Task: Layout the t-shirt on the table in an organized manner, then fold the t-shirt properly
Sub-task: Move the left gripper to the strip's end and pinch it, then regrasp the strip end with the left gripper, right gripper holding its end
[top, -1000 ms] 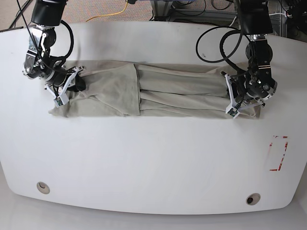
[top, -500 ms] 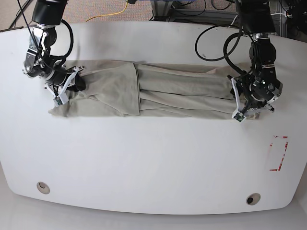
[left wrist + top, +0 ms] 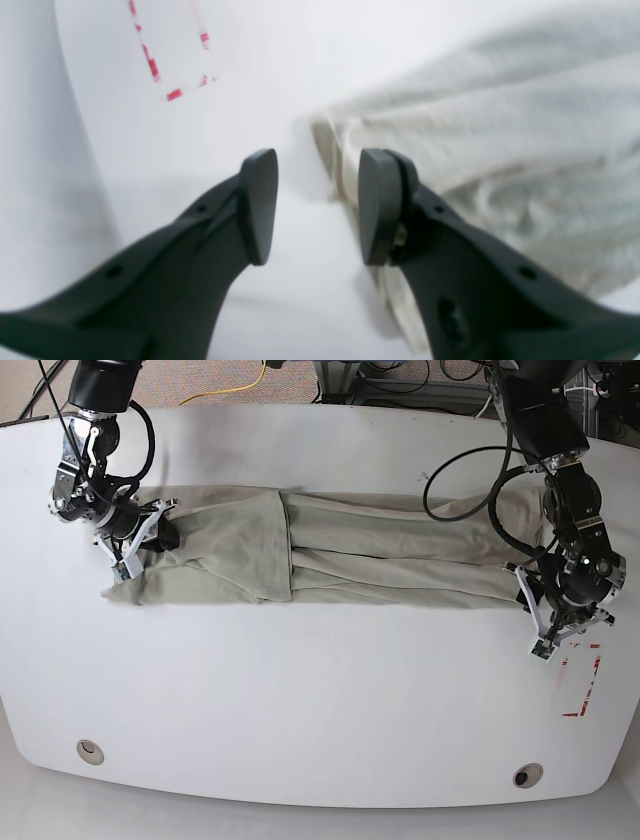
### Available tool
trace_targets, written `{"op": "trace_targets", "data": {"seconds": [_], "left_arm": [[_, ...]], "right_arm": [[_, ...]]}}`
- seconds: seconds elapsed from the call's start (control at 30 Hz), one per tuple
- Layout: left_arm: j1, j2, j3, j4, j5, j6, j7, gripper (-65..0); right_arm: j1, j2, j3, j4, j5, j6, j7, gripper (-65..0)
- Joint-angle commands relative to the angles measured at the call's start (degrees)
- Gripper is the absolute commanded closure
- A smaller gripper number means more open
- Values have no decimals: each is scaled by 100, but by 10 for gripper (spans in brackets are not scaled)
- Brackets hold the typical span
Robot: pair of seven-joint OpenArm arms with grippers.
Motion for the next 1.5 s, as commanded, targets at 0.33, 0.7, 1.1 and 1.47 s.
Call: {"op": "trace_targets", "data": {"seconds": [0.33, 0.7, 1.1, 1.47], "left_arm": [[-199, -75, -15, -1447, 1, -3, -914, -251], [355, -488, -780, -1210, -25, -3, -914, -251], [470, -690, -877, -1016, -42, -3, -905, -251], [716, -584, -1307, -383, -34, -3, -492, -251]], "right_arm": [[-45, -141, -39, -48, -453, -95, -467, -95], [-63, -185, -30, -48, -453, -95, -467, -95], [-72, -194, -39, -48, -444, -95, -467, -95], [-54, -203, -47, -48, -444, -95, -485, -95]]}}
